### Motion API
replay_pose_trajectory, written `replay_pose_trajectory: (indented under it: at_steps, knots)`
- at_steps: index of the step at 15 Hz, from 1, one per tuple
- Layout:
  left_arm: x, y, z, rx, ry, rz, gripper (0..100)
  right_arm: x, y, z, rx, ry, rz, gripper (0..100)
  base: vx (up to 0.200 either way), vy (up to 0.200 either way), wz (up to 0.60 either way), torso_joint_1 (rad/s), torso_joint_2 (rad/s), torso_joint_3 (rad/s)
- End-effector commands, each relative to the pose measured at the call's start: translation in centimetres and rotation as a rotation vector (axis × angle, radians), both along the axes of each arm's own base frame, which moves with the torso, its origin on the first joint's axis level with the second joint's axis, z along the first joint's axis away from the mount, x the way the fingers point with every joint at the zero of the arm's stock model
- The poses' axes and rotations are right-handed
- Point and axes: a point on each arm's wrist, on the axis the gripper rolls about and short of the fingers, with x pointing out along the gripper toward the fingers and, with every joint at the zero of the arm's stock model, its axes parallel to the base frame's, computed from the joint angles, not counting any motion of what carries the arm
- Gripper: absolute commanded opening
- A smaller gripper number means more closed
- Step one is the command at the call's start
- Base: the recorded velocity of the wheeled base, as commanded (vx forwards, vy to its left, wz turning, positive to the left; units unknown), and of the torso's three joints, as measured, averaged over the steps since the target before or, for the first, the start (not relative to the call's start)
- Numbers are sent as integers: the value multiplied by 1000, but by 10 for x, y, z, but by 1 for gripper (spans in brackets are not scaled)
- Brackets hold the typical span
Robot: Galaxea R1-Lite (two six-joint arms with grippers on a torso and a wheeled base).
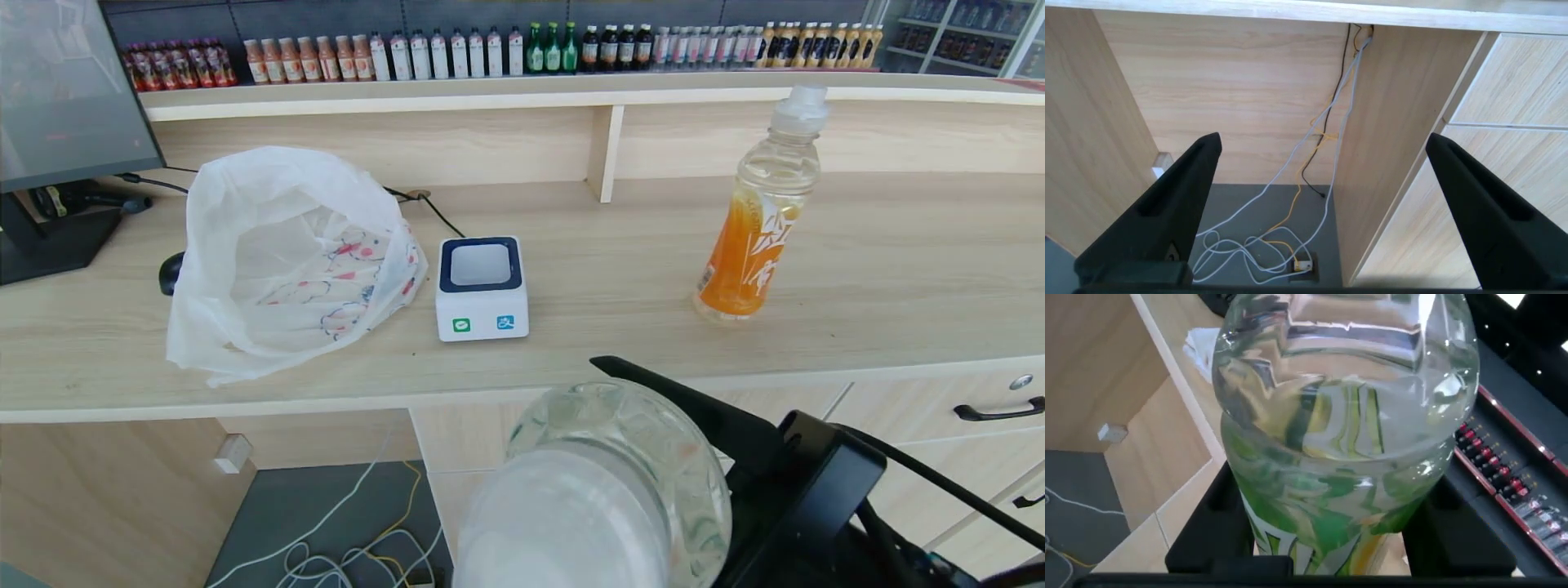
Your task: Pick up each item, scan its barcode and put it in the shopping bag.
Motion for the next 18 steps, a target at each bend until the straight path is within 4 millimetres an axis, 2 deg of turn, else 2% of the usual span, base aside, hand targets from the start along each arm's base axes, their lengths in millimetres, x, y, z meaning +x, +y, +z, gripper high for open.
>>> replay_pose_trajectory:
  at_steps: [1,4,18]
  knots:
    - [0,0,0,0,-1,0,100,-2,5,-3,-18,-6,19,0,0,0,0,0,0,0]
    - [0,0,0,0,-1,0,100,-4,5,-1,-68,-171,-28,0,0,0,0,0,0,0]
    - [0,0,0,0,-1,0,100,-12,10,10,-207,-613,-4,0,0,0,0,0,0,0]
